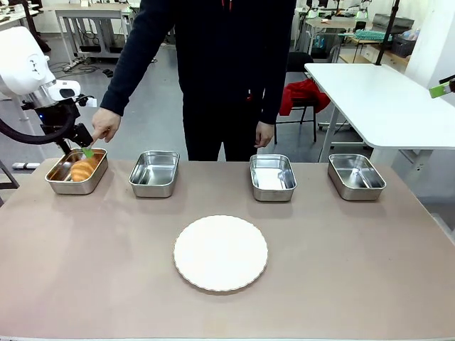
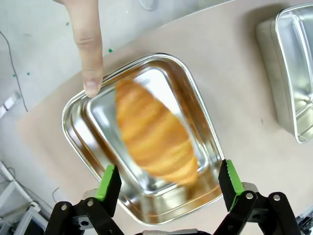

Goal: Place the bread in the container.
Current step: Place the Butter Roll into the Airtight Container indicated by the human.

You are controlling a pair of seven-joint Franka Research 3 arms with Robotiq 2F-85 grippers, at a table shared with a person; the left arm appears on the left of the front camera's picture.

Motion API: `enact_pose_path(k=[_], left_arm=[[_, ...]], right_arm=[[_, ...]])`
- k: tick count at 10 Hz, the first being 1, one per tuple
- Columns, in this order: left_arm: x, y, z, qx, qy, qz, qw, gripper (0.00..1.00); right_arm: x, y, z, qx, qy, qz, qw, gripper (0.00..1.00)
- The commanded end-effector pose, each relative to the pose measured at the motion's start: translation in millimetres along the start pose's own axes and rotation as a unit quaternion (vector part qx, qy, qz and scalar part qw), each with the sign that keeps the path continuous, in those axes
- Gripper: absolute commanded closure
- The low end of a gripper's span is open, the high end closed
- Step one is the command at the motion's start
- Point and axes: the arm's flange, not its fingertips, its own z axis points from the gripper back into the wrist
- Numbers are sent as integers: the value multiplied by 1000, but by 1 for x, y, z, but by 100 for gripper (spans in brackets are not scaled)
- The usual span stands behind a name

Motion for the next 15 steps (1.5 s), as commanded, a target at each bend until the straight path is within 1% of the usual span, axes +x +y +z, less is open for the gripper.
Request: enact_pose_path(k=[1,7,8,9,11,12,13,15], left_arm=[[0,0,-3,0,2,-1,1000,0],[0,0,-3,-1,3,0,1000,0],[-9,-16,21,-46,-28,12,998,0],[-29,-40,47,-42,-49,21,998,0],[-70,-82,80,28,-78,78,993,0],[-85,-103,86,29,-81,76,993,0],[-104,-126,90,38,-105,76,991,0],[-148,-166,94,47,-127,64,989,0]], right_arm=[[1,2,1,1,-3,2,1000,0],[1,2,1,1,-3,2,1000,0],[1,2,1,1,-3,2,1000,0],[1,2,1,1,-3,2,1000,0],[1,2,1,1,-3,2,1000,0],[1,2,1,1,-3,2,1000,0],[1,2,1,1,-3,2,1000,0],[1,2,1,1,-3,2,1000,0]])
